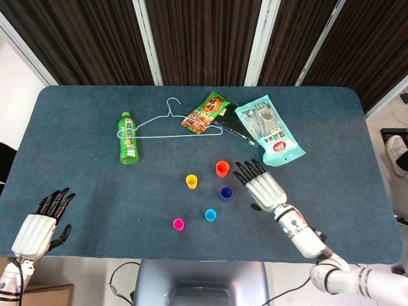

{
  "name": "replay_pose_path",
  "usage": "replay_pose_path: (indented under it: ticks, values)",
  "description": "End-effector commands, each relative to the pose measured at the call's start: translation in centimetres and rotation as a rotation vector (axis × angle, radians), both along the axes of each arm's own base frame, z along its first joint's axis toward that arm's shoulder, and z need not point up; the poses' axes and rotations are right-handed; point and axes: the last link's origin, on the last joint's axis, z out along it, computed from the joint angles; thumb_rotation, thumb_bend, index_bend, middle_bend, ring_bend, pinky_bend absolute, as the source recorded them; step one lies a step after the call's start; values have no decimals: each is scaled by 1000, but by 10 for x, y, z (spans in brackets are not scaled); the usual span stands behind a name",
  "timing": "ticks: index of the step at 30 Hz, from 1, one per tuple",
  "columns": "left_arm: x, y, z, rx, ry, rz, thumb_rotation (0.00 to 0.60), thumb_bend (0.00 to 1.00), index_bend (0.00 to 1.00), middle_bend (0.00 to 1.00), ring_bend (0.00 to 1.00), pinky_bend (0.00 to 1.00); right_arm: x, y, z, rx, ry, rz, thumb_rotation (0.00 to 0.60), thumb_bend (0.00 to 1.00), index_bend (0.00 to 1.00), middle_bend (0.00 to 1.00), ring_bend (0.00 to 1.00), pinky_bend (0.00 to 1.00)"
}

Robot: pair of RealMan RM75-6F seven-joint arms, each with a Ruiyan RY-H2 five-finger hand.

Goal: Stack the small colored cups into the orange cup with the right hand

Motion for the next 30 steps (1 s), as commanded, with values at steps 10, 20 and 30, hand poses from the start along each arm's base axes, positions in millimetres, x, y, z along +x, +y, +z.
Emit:
replay_pose_path:
  ticks: [10, 20, 30]
  values:
    - [-1, -4, 8, 13, -20, -6, 600, 444, 0, 0, 0, 152, 16, -16, -45, 57, 44, 11, 600, 397, 456, 0, 0, 0]
    - [-1, -3, 8, 8, -24, -9, 600, 445, 0, 0, 0, 152, 19, -20, -60, 89, 32, -10, 600, 423, 464, 0, 0, 0]
    - [-1, -4, 8, 6, -30, -12, 600, 444, 0, 0, 0, 152, 20, -20, -57, 61, 4, -9, 600, 443, 599, 3, 0, 0]
